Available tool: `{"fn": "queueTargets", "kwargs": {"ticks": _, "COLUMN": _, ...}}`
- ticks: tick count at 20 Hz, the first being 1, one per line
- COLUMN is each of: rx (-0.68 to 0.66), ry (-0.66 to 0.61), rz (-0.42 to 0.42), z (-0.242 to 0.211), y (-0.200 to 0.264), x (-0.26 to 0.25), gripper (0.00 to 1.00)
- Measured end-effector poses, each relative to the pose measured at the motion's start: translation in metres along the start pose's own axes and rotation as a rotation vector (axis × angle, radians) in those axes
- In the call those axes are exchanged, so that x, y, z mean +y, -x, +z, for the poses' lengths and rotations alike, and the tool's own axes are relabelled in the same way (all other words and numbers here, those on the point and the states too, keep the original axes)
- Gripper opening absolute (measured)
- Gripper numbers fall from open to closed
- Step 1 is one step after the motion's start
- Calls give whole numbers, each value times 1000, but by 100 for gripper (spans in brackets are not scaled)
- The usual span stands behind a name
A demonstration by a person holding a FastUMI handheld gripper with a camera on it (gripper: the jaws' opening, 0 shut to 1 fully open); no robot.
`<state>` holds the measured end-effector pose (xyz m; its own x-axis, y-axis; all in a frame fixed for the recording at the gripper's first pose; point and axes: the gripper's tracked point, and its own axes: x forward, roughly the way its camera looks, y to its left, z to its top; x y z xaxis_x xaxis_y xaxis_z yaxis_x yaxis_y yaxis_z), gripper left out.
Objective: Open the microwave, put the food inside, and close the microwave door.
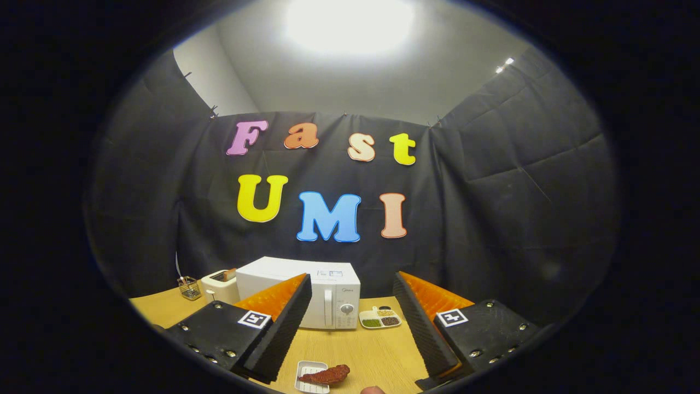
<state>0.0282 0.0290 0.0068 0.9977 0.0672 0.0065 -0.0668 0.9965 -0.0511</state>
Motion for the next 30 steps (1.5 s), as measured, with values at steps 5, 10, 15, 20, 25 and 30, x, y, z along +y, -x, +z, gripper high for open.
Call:
{"fn": "queueTargets", "kwargs": {"ticks": 5, "rx": -18, "ry": 38, "rz": 31, "z": -3, "y": -47, "x": 5, "gripper": 95}}
{"fn": "queueTargets", "kwargs": {"ticks": 10, "rx": -24, "ry": 22, "rz": 84, "z": -18, "y": -112, "x": 14, "gripper": 95}}
{"fn": "queueTargets", "kwargs": {"ticks": 15, "rx": -12, "ry": 14, "rz": 124, "z": -41, "y": -178, "x": 18, "gripper": 95}}
{"fn": "queueTargets", "kwargs": {"ticks": 20, "rx": 41, "ry": -13, "rz": 152, "z": -82, "y": -225, "x": 23, "gripper": 95}}
{"fn": "queueTargets", "kwargs": {"ticks": 25, "rx": 120, "ry": -32, "rz": 194, "z": -127, "y": -264, "x": 33, "gripper": 95}}
{"fn": "queueTargets", "kwargs": {"ticks": 30, "rx": 197, "ry": -27, "rz": 219, "z": -176, "y": -291, "x": 44, "gripper": 95}}
